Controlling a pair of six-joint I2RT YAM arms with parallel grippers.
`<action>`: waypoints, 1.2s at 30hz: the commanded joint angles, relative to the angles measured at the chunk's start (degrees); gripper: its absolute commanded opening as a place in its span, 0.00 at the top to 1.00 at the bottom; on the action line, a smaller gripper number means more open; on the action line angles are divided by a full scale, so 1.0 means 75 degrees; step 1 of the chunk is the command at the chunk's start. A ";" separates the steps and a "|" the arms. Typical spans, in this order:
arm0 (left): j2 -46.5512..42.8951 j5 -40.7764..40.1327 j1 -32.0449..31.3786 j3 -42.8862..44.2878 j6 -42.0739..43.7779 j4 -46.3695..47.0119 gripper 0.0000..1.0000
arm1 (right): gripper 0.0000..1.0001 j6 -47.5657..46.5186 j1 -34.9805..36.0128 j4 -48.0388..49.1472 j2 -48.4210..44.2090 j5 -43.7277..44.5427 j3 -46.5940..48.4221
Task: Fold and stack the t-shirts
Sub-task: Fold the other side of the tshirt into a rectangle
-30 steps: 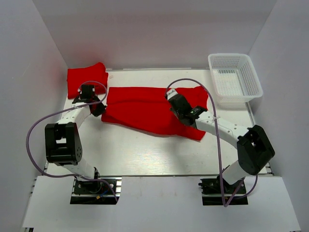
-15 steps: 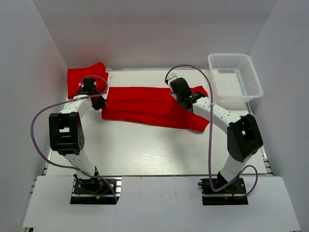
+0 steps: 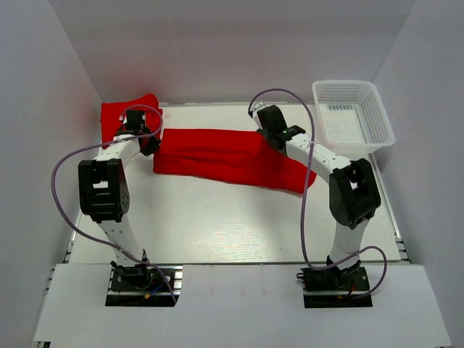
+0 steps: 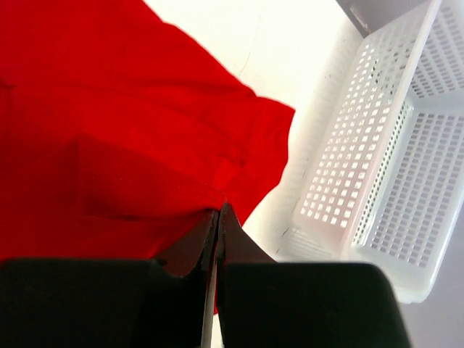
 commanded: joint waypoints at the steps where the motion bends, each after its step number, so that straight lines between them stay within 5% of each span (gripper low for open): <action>1: 0.0147 -0.0003 0.0012 0.0386 0.0041 0.0063 1.00 | 1.00 -0.0386 -0.0149 0.0100 0.0281 -0.0108 0.0605; 27: 0.1015 -0.0144 0.0012 0.1042 0.0041 -0.0241 1.00 | 1.00 -0.2344 -0.0489 0.1399 0.1617 -0.1316 0.1414; 30: 0.1015 -0.0226 0.0012 0.1229 0.0111 -0.0348 0.51 | 0.76 -0.2344 -0.0548 0.1868 0.1828 -0.1269 0.1392; 32: 0.0945 -0.0226 0.0012 0.1323 0.0192 -0.0442 0.27 | 0.57 -0.2192 -0.0548 0.2114 0.1922 -0.1548 0.1438; 35: 0.0839 -0.0226 0.0012 0.1545 0.0263 -0.0606 0.00 | 0.48 -0.1935 -0.0606 0.2279 0.1888 -0.1808 0.1590; 36: 0.0734 -0.0307 0.0012 0.1547 0.0356 -0.0606 0.00 | 0.45 -0.1771 -0.0595 0.2314 0.1829 -0.1646 0.1707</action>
